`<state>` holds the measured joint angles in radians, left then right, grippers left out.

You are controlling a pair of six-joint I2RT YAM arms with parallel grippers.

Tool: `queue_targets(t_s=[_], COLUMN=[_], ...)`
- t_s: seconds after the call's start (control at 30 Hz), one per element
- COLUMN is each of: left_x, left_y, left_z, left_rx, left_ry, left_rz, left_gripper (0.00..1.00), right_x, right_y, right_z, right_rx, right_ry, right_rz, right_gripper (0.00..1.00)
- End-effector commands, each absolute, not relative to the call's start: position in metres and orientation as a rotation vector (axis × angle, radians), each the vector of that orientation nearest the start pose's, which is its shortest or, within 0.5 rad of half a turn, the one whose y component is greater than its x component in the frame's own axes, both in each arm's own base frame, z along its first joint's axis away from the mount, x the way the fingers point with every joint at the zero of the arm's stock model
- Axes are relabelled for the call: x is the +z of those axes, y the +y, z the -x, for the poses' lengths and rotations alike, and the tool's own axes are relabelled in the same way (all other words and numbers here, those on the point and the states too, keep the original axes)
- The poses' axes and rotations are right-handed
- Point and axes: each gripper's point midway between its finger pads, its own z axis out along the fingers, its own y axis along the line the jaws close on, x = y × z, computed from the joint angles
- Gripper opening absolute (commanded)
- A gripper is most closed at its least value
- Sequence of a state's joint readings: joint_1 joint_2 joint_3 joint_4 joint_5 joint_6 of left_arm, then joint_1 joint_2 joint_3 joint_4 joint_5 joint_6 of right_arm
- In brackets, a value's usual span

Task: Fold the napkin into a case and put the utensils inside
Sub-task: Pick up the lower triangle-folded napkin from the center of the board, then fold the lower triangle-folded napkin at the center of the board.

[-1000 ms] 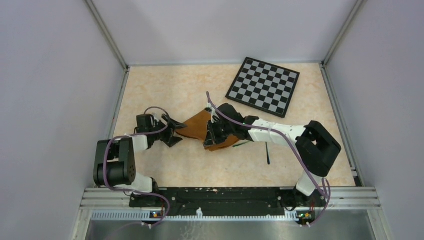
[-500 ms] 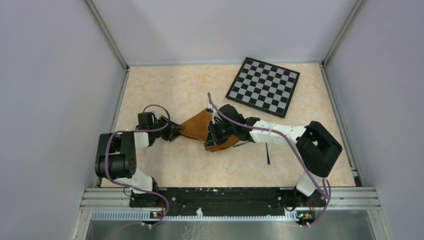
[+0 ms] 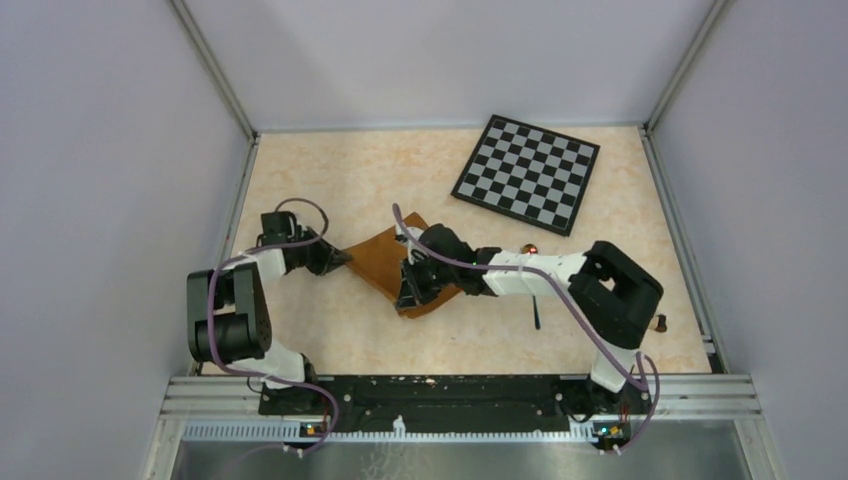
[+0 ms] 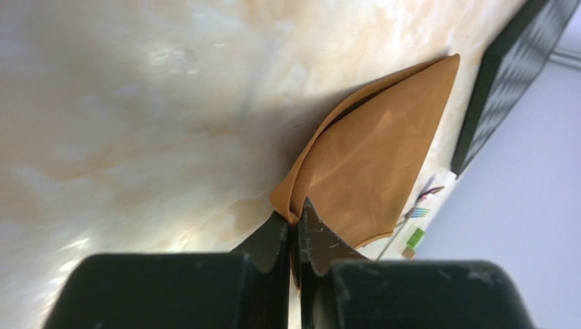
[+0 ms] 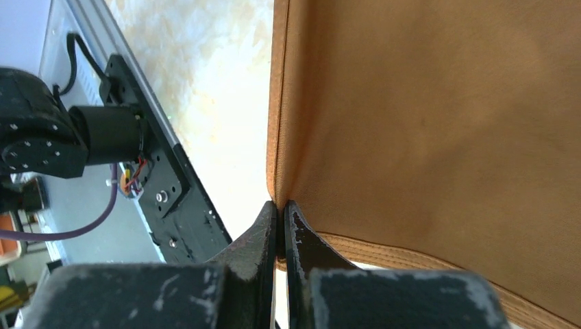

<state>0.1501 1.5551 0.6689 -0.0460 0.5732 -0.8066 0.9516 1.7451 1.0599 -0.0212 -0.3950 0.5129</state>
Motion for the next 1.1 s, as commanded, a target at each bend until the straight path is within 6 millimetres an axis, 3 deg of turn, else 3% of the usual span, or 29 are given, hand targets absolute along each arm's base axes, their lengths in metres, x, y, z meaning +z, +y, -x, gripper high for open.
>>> queue_targets(t_s=[0.0, 0.17, 0.27, 0.4, 0.6, 0.73, 0.83, 1.07], left_x=[0.054, 0.066, 0.070, 0.078, 0.088, 0.074, 0.071, 0.061], left_y=[-0.017, 0.031, 0.041, 0.043, 0.026, 0.014, -0.006, -0.030], left_z=[-0.319, -0.299, -0.291, -0.293, -0.306, -0.314, -0.323, -0.338], left_rx=[-0.726, -0.451, -0.351, -0.207, 0.070, 0.169, 0.236, 0.331], left_ry=[2.407, 2.458, 2.466, 2.440, 2.437, 2.499, 2.537, 2.578], left_rz=[0.946, 0.993, 1.055, 1.121, 1.231, 1.278, 1.213, 1.168], left_gripper=[0.06, 0.00, 0.00, 0.00, 0.00, 0.00, 0.00, 0.00], right_x=[0.085, 0.083, 0.087, 0.082, 0.071, 0.061, 0.054, 0.042], right_y=[0.452, 0.486, 0.497, 0.493, 0.468, 0.456, 0.448, 0.438], right_z=[-0.145, -0.124, -0.115, -0.112, -0.125, -0.132, -0.138, -0.143], right_rx=[1.299, 1.477, 1.594, 1.647, 1.699, 1.678, 1.655, 1.610], right_ry=[2.333, 2.310, 2.300, 2.337, 2.407, 2.445, 2.463, 2.493], right_rz=[0.929, 0.938, 0.906, 0.843, 0.695, 0.650, 0.619, 0.606], right_gripper=[0.00, 0.00, 0.00, 0.00, 0.00, 0.00, 0.00, 0.00])
